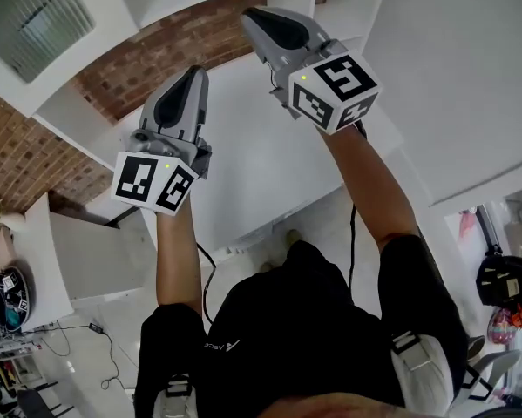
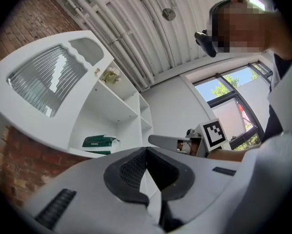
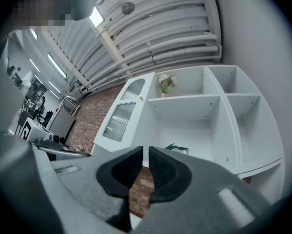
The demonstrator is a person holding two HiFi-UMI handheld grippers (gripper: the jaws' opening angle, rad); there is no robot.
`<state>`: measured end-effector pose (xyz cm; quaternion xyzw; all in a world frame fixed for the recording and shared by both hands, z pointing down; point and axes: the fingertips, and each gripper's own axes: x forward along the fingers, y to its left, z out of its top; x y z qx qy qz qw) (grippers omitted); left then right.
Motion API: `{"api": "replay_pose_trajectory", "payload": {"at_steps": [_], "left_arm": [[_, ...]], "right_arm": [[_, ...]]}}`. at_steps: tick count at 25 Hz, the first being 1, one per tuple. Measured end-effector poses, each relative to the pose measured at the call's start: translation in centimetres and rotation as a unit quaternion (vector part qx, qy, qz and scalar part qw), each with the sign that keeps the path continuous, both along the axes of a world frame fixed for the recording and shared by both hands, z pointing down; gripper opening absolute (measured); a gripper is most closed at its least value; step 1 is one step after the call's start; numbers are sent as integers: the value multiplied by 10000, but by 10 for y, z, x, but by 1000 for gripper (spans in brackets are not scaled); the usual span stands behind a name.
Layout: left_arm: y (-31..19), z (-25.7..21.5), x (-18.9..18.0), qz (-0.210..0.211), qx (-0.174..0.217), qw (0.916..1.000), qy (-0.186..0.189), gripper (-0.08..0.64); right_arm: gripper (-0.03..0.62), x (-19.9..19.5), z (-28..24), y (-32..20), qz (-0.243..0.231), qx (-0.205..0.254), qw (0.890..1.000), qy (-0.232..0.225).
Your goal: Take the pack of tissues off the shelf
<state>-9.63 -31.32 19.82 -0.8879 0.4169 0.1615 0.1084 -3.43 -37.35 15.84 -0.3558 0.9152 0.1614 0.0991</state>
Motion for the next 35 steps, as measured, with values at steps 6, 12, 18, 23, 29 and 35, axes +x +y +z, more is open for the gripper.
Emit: {"api": "replay_pose_trajectory", "payload": {"at_steps": [6, 12, 18, 23, 29, 35], "left_arm": [[-46, -5, 14, -404, -6, 9992, -56, -2], [-87, -16, 15, -793, 18, 9968, 109, -2], [-113, -15, 12, -955, -73, 9953, 107, -2], [-122, -20, 1, -895, -23, 9960, 15, -2], [-131, -27, -5, -740, 96, 9972, 23, -2], [-132, -26, -9, -618, 147, 9980, 61, -2]], "right_arm": [[141, 5, -20, -69, -93, -54, 9999, 10], [268, -6, -28, -124, -237, -189, 9991, 284], [356, -27, -25, -169, -160, -483, 9969, 605], [415, -44, -26, -191, -37, -750, 9941, 780], [450, -57, -17, -212, 18, -1263, 9866, 1031], [453, -67, -1, -227, 161, -1650, 9742, 1530]]}}
